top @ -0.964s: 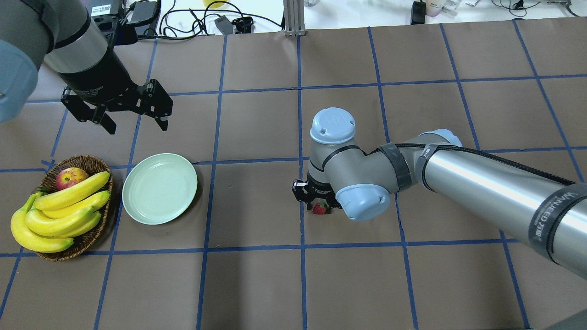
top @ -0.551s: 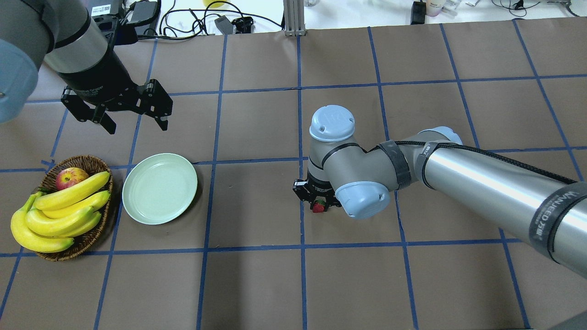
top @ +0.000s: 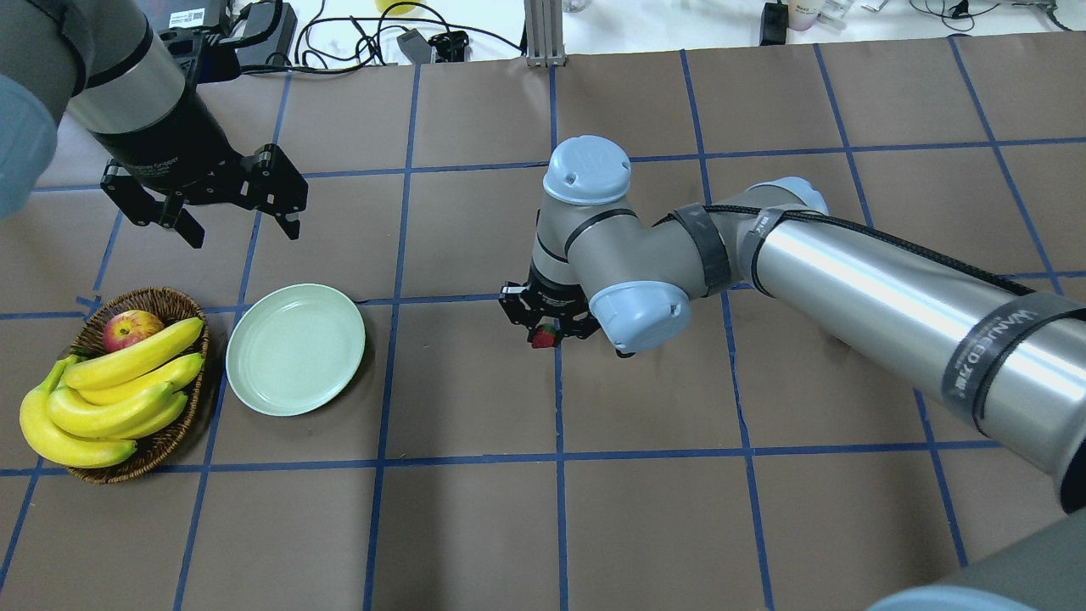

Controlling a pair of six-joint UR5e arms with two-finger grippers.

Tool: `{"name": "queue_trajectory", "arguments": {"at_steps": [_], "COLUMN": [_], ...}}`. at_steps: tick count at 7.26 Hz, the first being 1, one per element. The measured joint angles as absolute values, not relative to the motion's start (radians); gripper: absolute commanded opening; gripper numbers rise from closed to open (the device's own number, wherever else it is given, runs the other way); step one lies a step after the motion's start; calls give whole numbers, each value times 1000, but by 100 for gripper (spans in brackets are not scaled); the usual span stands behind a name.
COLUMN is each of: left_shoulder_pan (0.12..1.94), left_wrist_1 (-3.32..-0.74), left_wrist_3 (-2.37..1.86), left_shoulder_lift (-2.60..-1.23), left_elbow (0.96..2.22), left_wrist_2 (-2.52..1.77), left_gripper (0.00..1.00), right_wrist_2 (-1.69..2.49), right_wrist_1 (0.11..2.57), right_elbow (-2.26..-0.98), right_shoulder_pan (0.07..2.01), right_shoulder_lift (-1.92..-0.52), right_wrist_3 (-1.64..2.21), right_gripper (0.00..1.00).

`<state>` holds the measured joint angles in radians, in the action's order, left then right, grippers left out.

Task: Collect all strawberries into plate
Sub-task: 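Grasp the nearer strawberry with the right gripper and set it closer to the plate, then move the right gripper to the second strawberry and grasp it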

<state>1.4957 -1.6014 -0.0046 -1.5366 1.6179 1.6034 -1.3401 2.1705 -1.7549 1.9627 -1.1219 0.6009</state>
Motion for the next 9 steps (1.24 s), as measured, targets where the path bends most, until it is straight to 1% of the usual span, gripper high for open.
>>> {"name": "queue_trajectory", "arguments": {"at_steps": [1,2,4,7,9], "left_shoulder_pan": [1495,1494,1494,1494,1494], "left_wrist_1": [-1601,-1601,-1606,-1601,-1599], "left_wrist_3": [-5,-5,-6,-5,-5], "left_shoulder_lift": [-1537,-1537,-1530,-1535,-1535], "left_elbow": [1618,1618,1620,1628,1630], "left_wrist_2": [1603,1604,1607,1604,1603], "left_gripper": [100,100,100,100,100], "right_wrist_2": [-1325,-1319,-1312,-1346,-1431], "right_wrist_1": [2173,2176,2178,2161,2091], "right_elbow": [-1698,-1655,-1619,-1615,-1620], "right_shoulder_pan": [1998,2032,2064,2048,1964], "right_shoulder_lift": [-1076,-1034,-991,-1020,-1085], "right_wrist_3": [649,689,728,692,603], "right_gripper": [22,52,100,100,100]}}
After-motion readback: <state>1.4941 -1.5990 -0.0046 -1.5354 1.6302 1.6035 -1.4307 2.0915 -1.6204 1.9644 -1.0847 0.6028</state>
